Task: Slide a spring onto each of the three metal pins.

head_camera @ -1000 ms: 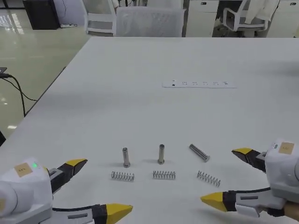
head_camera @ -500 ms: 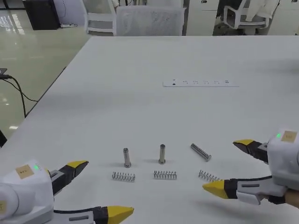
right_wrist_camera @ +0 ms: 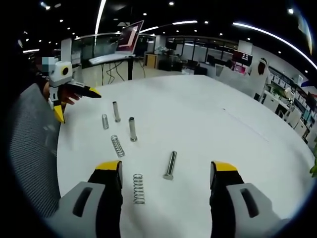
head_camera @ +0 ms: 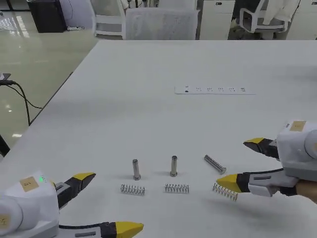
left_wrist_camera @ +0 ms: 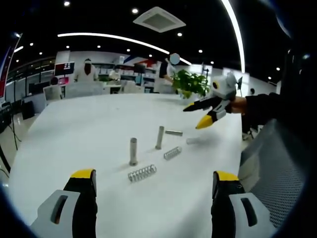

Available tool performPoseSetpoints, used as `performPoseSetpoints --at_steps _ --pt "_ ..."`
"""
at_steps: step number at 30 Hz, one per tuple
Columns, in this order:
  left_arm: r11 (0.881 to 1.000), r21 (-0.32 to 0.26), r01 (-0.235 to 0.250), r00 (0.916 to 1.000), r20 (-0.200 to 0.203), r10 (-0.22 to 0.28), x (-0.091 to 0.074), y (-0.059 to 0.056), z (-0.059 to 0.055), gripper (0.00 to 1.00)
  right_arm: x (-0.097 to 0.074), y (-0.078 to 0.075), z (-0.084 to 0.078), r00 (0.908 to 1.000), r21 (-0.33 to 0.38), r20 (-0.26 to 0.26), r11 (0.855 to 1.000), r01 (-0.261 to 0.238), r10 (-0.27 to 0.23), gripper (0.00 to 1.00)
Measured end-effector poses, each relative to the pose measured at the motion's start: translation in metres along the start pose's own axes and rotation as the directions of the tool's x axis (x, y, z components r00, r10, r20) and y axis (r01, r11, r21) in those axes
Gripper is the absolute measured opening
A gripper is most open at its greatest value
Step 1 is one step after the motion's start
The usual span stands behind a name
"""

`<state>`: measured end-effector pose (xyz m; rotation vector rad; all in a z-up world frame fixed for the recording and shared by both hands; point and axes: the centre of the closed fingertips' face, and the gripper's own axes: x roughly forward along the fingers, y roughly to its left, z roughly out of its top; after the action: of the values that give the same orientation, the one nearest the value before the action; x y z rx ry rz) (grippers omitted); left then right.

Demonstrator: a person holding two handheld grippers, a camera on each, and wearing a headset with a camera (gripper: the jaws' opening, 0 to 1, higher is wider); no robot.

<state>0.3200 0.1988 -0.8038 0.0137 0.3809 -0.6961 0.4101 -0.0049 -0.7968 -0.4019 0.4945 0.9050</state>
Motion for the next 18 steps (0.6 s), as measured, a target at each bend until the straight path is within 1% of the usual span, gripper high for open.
performPoseSetpoints --at_steps 6,9,18 --pt "1.000 -0.002 -0.001 1.0000 -0.001 0.001 0.000 -0.001 0.001 0.95 0.011 -0.008 -0.001 0.9992 -0.010 -0.040 1.000 0.000 0.000 0.66" --pt "1.000 0.001 0.002 1.0000 -0.004 -0.002 0.000 -0.002 0.000 0.94 0.016 -0.012 0.000 0.9978 -0.011 -0.067 1.000 0.003 -0.003 0.61" --pt "1.000 -0.002 -0.004 1.0000 0.005 0.004 -0.001 -0.001 0.002 0.94 0.033 -0.015 0.000 0.9927 -0.024 -0.121 1.000 -0.003 0.000 0.53"
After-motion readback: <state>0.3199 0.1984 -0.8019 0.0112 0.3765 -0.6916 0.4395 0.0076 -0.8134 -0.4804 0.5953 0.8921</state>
